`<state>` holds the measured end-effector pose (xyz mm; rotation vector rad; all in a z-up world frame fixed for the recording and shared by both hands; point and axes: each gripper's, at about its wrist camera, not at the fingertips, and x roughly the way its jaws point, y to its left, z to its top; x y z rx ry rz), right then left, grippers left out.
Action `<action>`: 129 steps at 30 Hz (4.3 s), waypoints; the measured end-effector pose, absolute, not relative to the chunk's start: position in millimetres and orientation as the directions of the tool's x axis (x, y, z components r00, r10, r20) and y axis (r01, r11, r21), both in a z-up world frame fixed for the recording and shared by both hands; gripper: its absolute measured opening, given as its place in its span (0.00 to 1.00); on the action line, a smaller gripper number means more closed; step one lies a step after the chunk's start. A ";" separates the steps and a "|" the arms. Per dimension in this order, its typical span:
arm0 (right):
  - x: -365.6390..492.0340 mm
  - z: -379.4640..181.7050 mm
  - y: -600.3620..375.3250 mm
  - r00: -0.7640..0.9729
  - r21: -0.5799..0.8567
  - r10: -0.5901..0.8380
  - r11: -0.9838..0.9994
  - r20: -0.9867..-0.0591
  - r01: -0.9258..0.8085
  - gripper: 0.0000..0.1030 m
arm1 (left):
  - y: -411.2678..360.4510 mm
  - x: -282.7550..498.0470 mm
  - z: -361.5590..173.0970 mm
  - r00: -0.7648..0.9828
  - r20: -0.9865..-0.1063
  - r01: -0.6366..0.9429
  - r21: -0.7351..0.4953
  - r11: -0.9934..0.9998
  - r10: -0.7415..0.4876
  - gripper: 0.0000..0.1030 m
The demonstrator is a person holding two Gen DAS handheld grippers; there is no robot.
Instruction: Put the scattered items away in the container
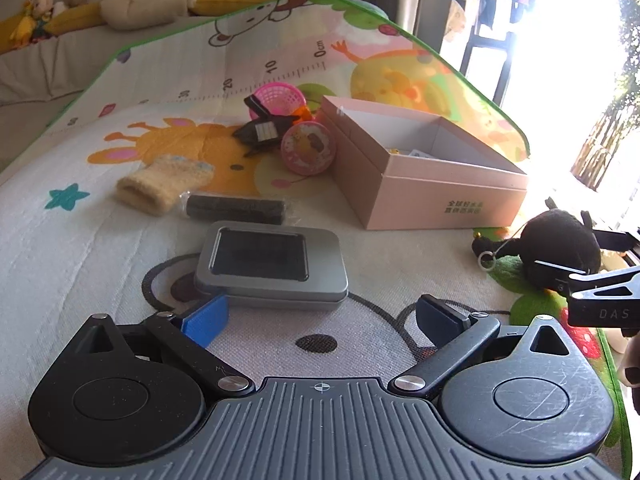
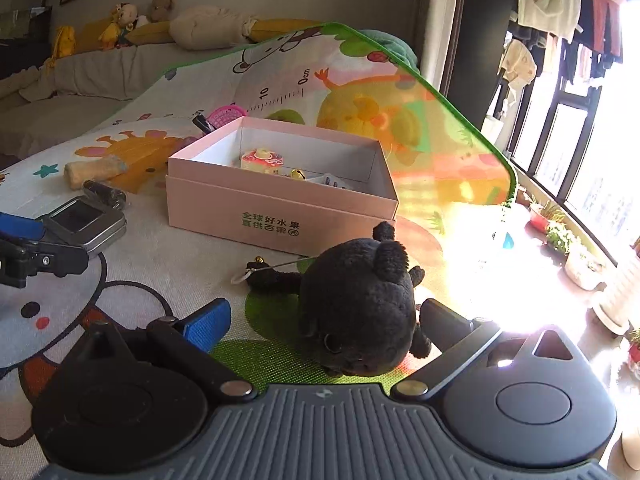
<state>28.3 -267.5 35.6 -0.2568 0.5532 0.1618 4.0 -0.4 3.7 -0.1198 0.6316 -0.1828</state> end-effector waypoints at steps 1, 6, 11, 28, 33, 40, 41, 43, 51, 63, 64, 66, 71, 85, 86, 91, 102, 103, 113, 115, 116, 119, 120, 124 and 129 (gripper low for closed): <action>33.2 32.5 -265.4 0.844 -0.218 0.058 0.955 -0.534 -0.203 0.94 | 0.7 3.6 3.4 0.795 -0.571 0.127 -0.171 0.977 -0.203 0.99; 42.4 25.2 -265.2 0.842 -0.226 0.004 0.962 -0.540 -0.150 0.69 | 4.8 4.9 2.0 0.792 -0.578 0.100 -0.196 0.975 -0.197 1.00; 33.3 26.9 -262.3 0.841 -0.266 0.053 0.936 -0.539 -0.229 0.64 | 3.2 4.4 2.2 0.793 -0.579 0.098 -0.187 0.978 -0.190 1.00; -19.1 35.0 -256.9 0.664 -0.135 0.480 0.744 -0.573 -0.655 0.63 | 5.7 3.8 2.1 0.794 -0.575 0.093 -0.203 0.975 -0.195 1.00; -24.1 26.0 -259.3 0.768 -0.381 0.327 0.720 -0.551 -0.579 0.83 | 4.5 3.6 2.5 0.795 -0.575 0.092 -0.204 0.975 -0.196 1.00; -14.6 24.5 -284.4 0.821 -0.407 0.180 0.798 -0.542 -0.444 0.88 | 5.6 3.8 2.0 0.794 -0.576 0.092 -0.202 0.975 -0.194 1.00; -14.9 23.8 -288.0 0.818 -0.391 0.171 0.813 -0.550 -0.432 0.89 | 5.6 3.8 1.9 0.794 -0.576 0.092 -0.201 0.975 -0.194 1.00; -18.2 26.2 -295.6 0.800 -0.322 0.202 0.839 -0.565 -0.438 0.94 | 5.5 3.9 1.9 0.794 -0.577 0.092 -0.199 0.976 -0.192 1.00; -12.1 39.5 -299.1 0.778 0.015 0.335 0.922 -0.532 -0.387 1.00 | 0.1 3.7 2.3 0.790 -0.588 0.090 -0.166 0.982 -0.172 1.00; -2.1 17.0 -254.1 0.747 -0.012 0.337 0.908 -0.574 -0.419 0.86 | -10.9 37.0 11.5 0.757 -0.651 0.125 0.053 0.991 -0.061 1.00; -4.6 15.4 -250.0 0.751 -0.038 0.325 0.906 -0.574 -0.422 0.86 | -12.7 40.4 10.4 0.754 -0.655 0.127 0.062 0.990 -0.056 1.00; -6.2 15.9 -249.0 0.757 -0.049 0.320 0.906 -0.570 -0.421 0.86 | -16.3 47.6 7.3 0.749 -0.661 0.120 0.081 0.989 -0.037 1.00; -5.3 14.1 -248.1 0.750 -0.056 0.311 0.906 -0.583 -0.419 0.88 | -15.4 58.4 3.5 0.748 -0.663 0.100 0.062 0.993 -0.034 1.00; -4.4 11.3 -243.4 0.741 -0.082 0.295 0.901 -0.604 -0.425 0.98 | -11.0 54.7 1.6 0.770 -0.635 0.101 0.032 0.994 -0.058 0.93; -4.7 11.3 -243.0 0.742 -0.085 0.293 0.901 -0.603 -0.425 0.98 | -11.3 54.1 1.7 0.772 -0.633 0.107 0.032 0.994 -0.062 0.93; -3.4 10.8 -244.0 0.739 -0.078 0.294 0.903 -0.606 -0.423 0.99 | -13.7 49.8 2.8 0.774 -0.629 0.128 0.042 0.991 -0.073 0.92; -9.0 23.0 -246.3 0.783 -0.129 0.297 0.894 -0.547 -0.429 1.00 | -24.3 1.4 7.5 0.732 -0.654 0.252 0.001 0.968 -0.190 0.92; -7.2 23.7 -246.3 0.778 -0.128 0.293 0.894 -0.556 -0.429 1.00 | -26.3 -0.8 7.3 0.729 -0.655 0.261 -0.003 0.965 -0.200 0.93; -7.4 24.5 -253.9 0.737 -0.065 0.303 0.903 -0.604 -0.424 0.86 | -35.9 -4.2 3.0 0.718 -0.666 0.291 0.020 0.956 -0.205 0.94; -7.2 25.2 -256.3 0.731 -0.056 0.305 0.904 -0.611 -0.424 0.86 | -37.2 -4.9 3.3 0.720 -0.663 0.298 0.027 0.954 -0.206 0.93; -7.1 25.8 -257.7 0.726 -0.049 0.308 0.904 -0.615 -0.425 0.86 | -37.8 -5.2 4.2 0.718 -0.664 0.306 0.030 0.951 -0.210 0.93; -6.9 29.8 -264.5 0.704 -0.021 0.321 0.903 -0.633 -0.430 0.85 | -44.0 -9.1 9.6 0.712 -0.663 0.358 0.059 0.932 -0.231 0.92; -7.6 32.0 -267.0 0.696 -0.013 0.324 0.902 -0.641 -0.432 0.85 | -46.8 -10.8 13.0 0.709 -0.661 0.379 0.063 0.923 -0.246 0.92; -11.2 46.7 -279.8 0.670 0.009 0.343 0.893 -0.659 -0.449 0.85 | -57.9 -11.6 43.5 0.717 -0.613 0.468 0.069 0.881 -0.332 0.92; -0.2 98.1 -295.8 0.741 -0.032 0.342 0.898 -0.578 -0.439 0.85 | -75.6 20.9 99.8 0.813 -0.456 0.477 0.162 0.864 -0.363 0.92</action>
